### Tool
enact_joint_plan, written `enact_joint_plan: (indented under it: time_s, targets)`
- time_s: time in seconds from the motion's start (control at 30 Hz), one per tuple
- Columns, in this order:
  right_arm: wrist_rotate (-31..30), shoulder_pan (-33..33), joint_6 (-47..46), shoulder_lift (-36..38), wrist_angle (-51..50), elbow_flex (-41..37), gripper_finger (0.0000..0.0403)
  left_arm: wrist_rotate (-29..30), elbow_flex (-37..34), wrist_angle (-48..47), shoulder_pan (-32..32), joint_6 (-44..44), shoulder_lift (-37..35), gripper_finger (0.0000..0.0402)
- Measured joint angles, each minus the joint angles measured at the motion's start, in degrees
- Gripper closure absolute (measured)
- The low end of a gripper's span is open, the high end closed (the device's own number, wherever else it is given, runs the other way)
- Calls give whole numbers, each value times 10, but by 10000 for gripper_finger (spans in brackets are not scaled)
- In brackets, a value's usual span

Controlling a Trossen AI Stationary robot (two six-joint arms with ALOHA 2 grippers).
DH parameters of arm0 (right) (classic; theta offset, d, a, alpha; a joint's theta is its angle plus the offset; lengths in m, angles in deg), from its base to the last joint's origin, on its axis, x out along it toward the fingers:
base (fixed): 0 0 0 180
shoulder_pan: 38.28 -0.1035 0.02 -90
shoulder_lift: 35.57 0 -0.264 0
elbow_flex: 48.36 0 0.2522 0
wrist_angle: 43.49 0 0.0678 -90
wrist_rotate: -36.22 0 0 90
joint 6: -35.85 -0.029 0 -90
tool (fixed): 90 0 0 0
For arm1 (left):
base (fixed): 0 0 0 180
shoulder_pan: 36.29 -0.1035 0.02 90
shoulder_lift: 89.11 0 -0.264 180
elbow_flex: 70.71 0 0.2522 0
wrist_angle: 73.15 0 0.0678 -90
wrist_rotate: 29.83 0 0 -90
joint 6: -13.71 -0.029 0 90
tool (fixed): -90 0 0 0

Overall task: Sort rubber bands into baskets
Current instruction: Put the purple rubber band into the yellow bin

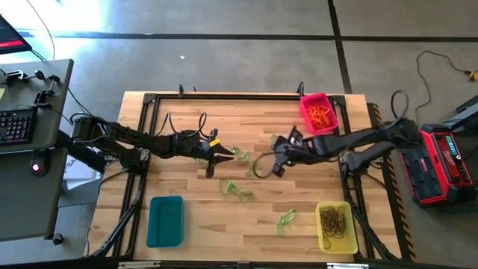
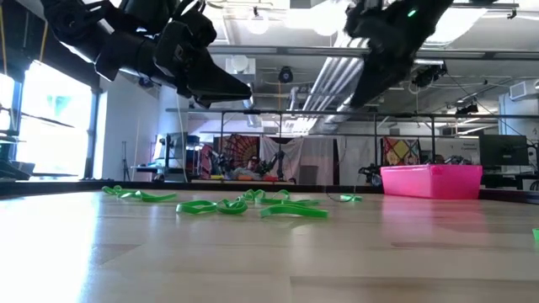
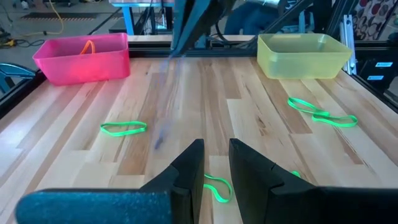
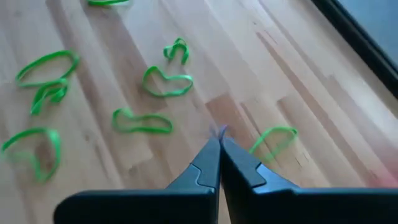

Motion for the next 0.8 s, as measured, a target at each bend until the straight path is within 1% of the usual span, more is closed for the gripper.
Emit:
enact_joint_plan:
  time_s: [0.1,0.27,0.37,0.57,0.67,0.8]
  targets:
    - [-9,-36,-31,24,-43,0,403,0,0,-4,0,4,0,337]
    - [-2,-98,-102,49,-131,0,403,0,0,-5,0,5,0,337]
    - [32,-138,-154,60,-198,0,403,-1,0,-5,0,5,0,337]
    - [109,-216,-306,83,-327,0,403,-1,0,-5,0,5,0,337]
    - [148,-258,-375,92,-361,0,403,-1,0,-4,0,5,0,337]
    - [199,-313,-456,102,-365,5,403,-1,0,-4,0,5,0,337]
